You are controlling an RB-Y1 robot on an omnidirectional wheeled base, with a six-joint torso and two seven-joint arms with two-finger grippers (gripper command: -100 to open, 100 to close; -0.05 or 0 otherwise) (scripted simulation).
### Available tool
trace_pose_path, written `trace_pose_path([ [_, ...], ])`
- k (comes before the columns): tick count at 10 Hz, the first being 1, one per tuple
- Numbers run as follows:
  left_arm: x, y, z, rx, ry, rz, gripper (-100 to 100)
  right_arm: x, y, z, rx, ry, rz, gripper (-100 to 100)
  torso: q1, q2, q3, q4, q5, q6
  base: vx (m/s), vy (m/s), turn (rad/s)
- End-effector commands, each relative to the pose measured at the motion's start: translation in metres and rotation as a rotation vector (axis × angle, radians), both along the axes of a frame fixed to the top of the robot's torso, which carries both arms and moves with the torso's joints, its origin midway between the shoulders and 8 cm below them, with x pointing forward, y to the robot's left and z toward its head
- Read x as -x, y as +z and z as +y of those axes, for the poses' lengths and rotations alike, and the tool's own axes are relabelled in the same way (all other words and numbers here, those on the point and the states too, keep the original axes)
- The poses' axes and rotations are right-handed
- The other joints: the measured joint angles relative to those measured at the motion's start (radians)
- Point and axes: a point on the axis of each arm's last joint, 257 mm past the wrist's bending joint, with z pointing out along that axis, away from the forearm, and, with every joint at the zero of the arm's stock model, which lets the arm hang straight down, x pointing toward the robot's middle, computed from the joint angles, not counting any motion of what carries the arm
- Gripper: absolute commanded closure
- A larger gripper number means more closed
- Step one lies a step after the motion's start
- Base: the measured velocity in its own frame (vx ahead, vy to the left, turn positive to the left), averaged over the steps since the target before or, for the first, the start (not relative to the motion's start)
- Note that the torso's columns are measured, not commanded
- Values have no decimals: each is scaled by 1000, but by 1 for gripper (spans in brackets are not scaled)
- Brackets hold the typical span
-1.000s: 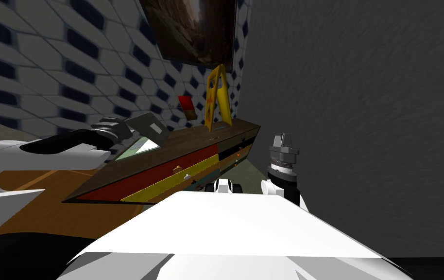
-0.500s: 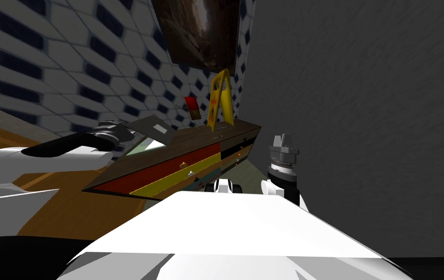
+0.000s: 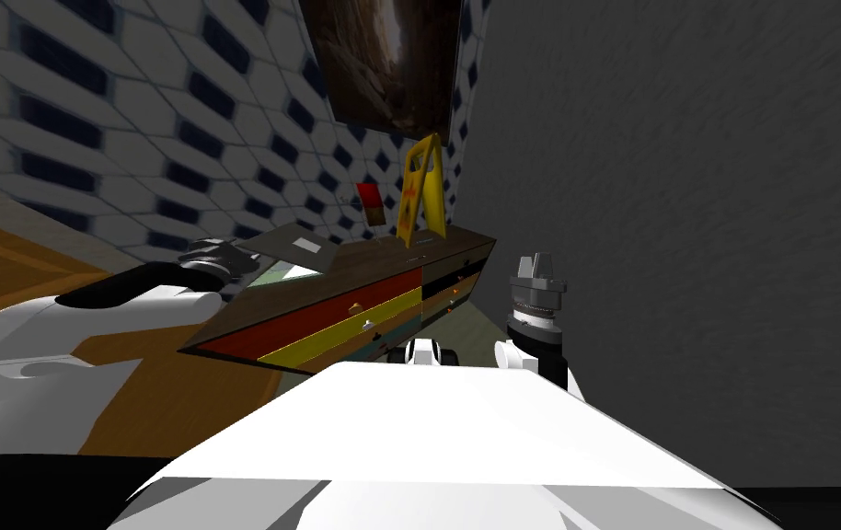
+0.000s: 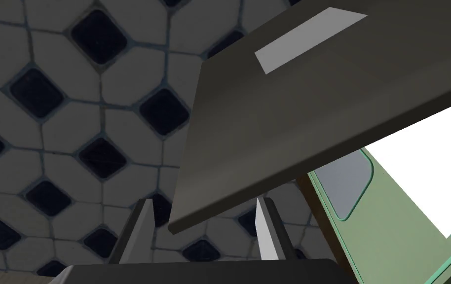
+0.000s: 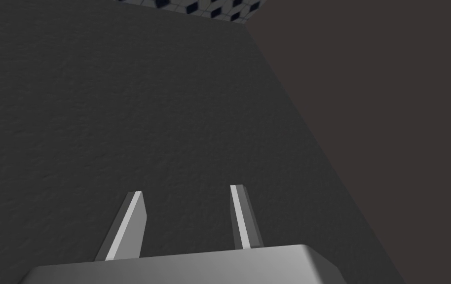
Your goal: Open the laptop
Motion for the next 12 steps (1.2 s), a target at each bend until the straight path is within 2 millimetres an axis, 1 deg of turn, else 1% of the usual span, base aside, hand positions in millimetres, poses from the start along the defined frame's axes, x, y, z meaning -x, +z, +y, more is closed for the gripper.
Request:
trace_pose_path([
  [1, 0, -7, 2, 37, 2, -22, 100, 0, 0, 0, 0, 0, 0, 0, -1, 0, 0, 0, 1, 1, -24, 23, 15],
  [2, -1, -23, 5, 113, 3, -65, 100, 0, 0, 0, 0, 0, 0, 0, -3, 0, 0, 1, -2, 0, -29, 42, 14],
  [5, -4, -46, 7, 220, 1, -128, 100, 0, 0, 0, 0, 0, 0, 0, 1, 3, 1, 3, -2, 0, -48, 47, -7],
  [6, 1, -29, 7, 198, 2, -112, -100, 0, 0, 0, 0, 0, 0, 0, 0, 2, 1, 3, -2, -1, -5, 28, 44],
  [8, 3, -17, 4, 199, -3, -113, -100, 0, 0, 0, 0, 0, 0, 0, -1, 1, 0, 3, -5, -3, 39, 7, 40],
  [9, 5, -7, 0, 199, -8, -112, -100, 0, 0, 0, 0, 0, 0, 0, -2, 3, 1, 4, -5, -3, 50, 9, 37],
  [12, 8, 9, -7, 200, -17, -109, -100, 0, 0, 0, 0, 0, 0, 0, -1, 8, 4, 5, -4, -4, 26, 3, 34],
])
